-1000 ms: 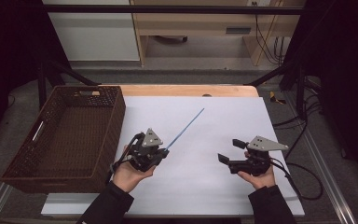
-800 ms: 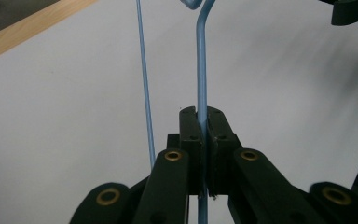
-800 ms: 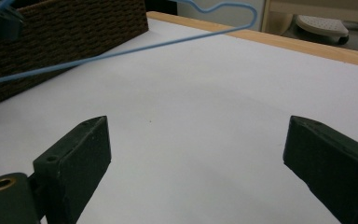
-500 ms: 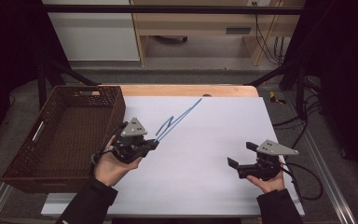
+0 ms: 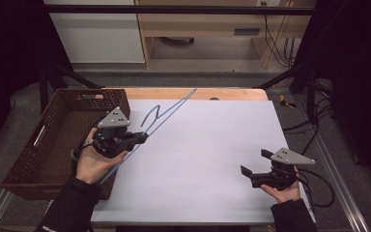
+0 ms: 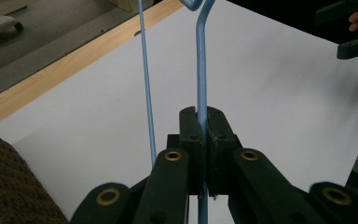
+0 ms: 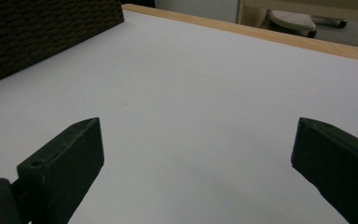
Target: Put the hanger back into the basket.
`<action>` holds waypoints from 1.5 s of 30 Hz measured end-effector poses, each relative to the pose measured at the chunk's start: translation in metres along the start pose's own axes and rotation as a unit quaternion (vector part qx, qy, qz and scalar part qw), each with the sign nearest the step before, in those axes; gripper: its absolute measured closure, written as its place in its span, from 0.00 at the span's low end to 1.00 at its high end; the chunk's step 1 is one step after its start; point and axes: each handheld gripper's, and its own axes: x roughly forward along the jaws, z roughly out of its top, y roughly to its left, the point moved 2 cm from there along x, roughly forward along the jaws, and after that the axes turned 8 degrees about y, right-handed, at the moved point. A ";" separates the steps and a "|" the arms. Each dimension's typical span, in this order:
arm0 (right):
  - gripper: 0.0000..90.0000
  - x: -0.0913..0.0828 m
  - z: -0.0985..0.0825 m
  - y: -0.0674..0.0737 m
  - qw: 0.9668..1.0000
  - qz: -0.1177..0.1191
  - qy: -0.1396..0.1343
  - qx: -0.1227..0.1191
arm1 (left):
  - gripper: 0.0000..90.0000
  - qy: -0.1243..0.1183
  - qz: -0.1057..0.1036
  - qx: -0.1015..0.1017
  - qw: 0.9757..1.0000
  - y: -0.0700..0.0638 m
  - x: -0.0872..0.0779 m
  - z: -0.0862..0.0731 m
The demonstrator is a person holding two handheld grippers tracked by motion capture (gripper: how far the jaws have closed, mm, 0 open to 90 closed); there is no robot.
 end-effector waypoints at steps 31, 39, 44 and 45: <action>0.03 0.000 0.000 0.000 1.000 0.000 0.001 -0.002 | 0.97 0.001 0.069 -0.032 0.997 0.081 -0.069 -0.017; 0.03 0.000 0.000 0.000 1.000 0.000 0.000 -0.002 | 0.97 0.001 0.074 -0.044 0.996 0.103 -0.083 -0.032; 0.03 0.000 0.000 0.000 1.000 0.001 0.000 -0.002 | 0.97 -0.001 0.080 -0.060 0.995 0.119 -0.089 -0.047; 0.03 0.000 0.000 0.000 1.000 0.002 0.000 -0.001 | 0.97 -0.001 0.082 -0.062 0.995 0.122 -0.089 -0.050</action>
